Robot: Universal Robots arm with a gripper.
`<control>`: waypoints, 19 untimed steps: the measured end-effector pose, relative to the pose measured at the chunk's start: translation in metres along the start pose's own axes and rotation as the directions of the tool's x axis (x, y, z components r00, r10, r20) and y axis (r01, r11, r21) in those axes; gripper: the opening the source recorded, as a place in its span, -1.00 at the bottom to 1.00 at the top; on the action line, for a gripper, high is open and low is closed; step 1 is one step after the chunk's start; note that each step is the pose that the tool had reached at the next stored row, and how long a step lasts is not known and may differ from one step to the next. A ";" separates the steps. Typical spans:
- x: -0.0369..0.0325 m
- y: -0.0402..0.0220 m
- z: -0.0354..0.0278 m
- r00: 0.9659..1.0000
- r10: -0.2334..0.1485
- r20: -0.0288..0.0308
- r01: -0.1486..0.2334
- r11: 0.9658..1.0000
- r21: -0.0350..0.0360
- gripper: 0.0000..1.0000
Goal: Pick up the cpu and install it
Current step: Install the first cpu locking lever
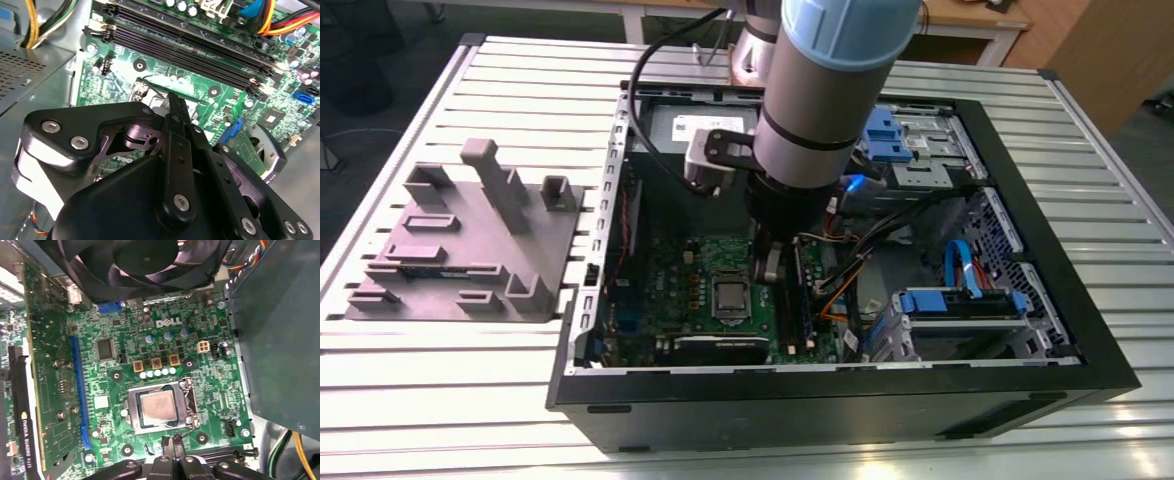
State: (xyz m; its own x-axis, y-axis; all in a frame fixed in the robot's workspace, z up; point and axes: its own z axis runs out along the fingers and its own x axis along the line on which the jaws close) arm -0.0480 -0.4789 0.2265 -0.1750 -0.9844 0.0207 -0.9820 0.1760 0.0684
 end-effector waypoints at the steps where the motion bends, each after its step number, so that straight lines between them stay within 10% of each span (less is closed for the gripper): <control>1: 0.0005 0.0000 0.0002 1.000 0.000 -0.003 0.000 1.000 0.000 -0.80; 19: 0.0139 -0.0034 0.0147 1.000 -0.026 -0.006 0.026 1.000 0.001 -0.80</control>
State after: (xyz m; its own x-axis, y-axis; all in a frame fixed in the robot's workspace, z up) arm -0.0481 -0.4933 0.2119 -0.1494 -0.9885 0.0249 -0.9862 0.1508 0.0680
